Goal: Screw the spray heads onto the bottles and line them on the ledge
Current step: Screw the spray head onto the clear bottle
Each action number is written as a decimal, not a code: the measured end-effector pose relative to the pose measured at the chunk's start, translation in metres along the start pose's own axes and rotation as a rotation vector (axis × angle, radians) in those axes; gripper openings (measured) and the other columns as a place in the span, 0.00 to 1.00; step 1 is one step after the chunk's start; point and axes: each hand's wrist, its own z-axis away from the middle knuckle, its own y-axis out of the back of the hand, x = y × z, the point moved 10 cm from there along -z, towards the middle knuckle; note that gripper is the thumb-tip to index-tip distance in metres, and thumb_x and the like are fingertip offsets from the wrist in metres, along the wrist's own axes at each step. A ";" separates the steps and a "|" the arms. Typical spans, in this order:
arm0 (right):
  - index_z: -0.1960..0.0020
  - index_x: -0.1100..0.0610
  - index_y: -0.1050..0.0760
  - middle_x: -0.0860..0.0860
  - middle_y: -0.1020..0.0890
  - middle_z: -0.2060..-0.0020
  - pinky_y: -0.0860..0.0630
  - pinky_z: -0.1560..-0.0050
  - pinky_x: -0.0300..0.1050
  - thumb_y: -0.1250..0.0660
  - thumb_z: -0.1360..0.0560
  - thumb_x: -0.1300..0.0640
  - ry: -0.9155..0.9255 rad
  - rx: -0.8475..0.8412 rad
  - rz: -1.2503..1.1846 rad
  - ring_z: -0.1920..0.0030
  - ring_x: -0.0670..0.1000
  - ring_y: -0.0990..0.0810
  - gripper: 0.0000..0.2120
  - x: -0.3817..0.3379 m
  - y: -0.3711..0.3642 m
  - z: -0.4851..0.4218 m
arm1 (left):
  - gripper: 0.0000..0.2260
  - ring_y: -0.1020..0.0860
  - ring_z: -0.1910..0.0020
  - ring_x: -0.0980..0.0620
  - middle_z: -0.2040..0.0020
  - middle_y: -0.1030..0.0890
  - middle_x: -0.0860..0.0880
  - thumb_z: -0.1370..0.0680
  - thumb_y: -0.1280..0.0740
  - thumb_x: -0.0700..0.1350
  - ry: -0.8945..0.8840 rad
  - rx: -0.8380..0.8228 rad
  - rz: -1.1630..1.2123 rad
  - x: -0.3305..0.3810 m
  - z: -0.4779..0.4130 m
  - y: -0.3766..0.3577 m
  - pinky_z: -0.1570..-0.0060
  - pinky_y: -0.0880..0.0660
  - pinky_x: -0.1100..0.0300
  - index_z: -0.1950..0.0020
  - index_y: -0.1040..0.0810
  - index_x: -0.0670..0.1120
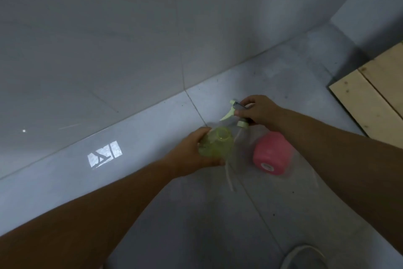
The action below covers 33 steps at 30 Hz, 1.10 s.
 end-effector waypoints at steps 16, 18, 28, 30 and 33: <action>0.48 0.62 0.19 0.61 0.15 0.52 0.16 0.54 0.50 0.25 0.29 0.60 0.305 0.020 -0.183 0.59 0.52 0.16 0.11 -0.179 0.084 0.171 | 0.43 0.17 0.40 0.45 0.39 0.17 0.46 0.46 0.20 0.72 -0.052 0.018 -0.010 0.128 0.077 0.098 0.35 0.21 0.44 0.35 0.22 0.56; 0.44 0.63 0.20 0.58 0.15 0.54 0.16 0.60 0.45 0.26 0.28 0.58 0.357 0.049 -0.218 0.62 0.48 0.15 0.14 -0.200 0.099 0.203 | 0.43 0.17 0.40 0.46 0.39 0.17 0.46 0.46 0.20 0.72 -0.061 0.017 -0.054 0.146 0.092 0.111 0.35 0.21 0.44 0.35 0.22 0.56; 0.44 0.58 0.22 0.51 0.14 0.61 0.19 0.63 0.42 0.29 0.25 0.56 0.642 0.290 -0.605 0.61 0.50 0.15 0.11 -0.272 0.178 0.358 | 0.39 0.17 0.42 0.46 0.40 0.17 0.46 0.43 0.21 0.68 -0.090 -0.020 -0.276 0.209 0.170 0.135 0.37 0.20 0.49 0.35 0.23 0.55; 0.48 0.56 0.22 0.51 0.14 0.62 0.19 0.63 0.43 0.28 0.25 0.55 0.681 0.336 -0.680 0.62 0.49 0.15 0.08 -0.275 0.187 0.377 | 0.41 0.16 0.42 0.44 0.40 0.16 0.45 0.43 0.20 0.68 -0.090 -0.028 -0.271 0.213 0.183 0.135 0.38 0.19 0.45 0.34 0.22 0.54; 0.47 0.57 0.22 0.52 0.14 0.60 0.19 0.61 0.43 0.28 0.26 0.55 0.724 0.389 -0.725 0.61 0.49 0.15 0.10 -0.277 0.193 0.400 | 0.43 0.16 0.41 0.47 0.40 0.16 0.47 0.45 0.20 0.72 -0.099 -0.036 -0.276 0.217 0.199 0.137 0.38 0.19 0.45 0.34 0.22 0.55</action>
